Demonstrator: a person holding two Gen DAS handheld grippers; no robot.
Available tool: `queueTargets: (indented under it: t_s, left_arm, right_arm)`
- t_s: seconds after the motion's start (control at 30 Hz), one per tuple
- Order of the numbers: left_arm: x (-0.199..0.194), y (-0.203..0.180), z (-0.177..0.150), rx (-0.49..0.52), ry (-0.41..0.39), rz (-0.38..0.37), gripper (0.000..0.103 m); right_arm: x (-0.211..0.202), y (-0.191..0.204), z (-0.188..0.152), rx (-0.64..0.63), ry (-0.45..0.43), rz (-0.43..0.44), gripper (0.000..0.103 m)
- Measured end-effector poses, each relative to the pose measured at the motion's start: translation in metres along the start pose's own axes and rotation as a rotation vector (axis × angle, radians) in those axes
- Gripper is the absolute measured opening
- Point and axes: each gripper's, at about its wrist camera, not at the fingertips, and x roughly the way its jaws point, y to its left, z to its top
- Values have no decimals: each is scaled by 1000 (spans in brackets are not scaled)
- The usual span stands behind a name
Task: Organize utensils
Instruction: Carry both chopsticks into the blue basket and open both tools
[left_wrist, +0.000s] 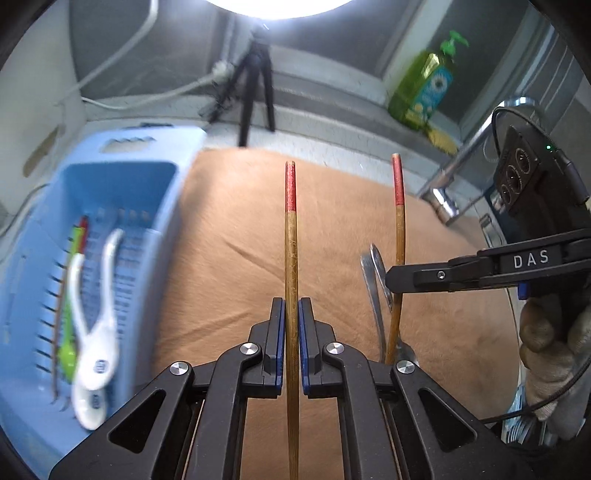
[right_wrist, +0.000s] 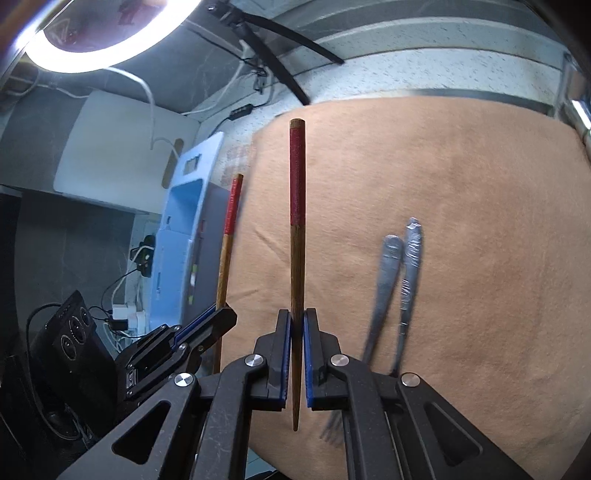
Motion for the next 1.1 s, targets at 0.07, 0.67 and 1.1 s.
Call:
queueTargets:
  t_s: [0.07,0.67,1.1]
  left_arm:
    - [-12,9,3,-4,-24,13,5]
    - [-60,131,0,-169,-51,130,5]
    - [-46,159,6,-188,-46,120,5]
  right_arm:
    - [1,17,5,-22,-3,20,6]
    - [80,153,30,-140,44,143,6]
    - [133,160,35,-150,71,31,6]
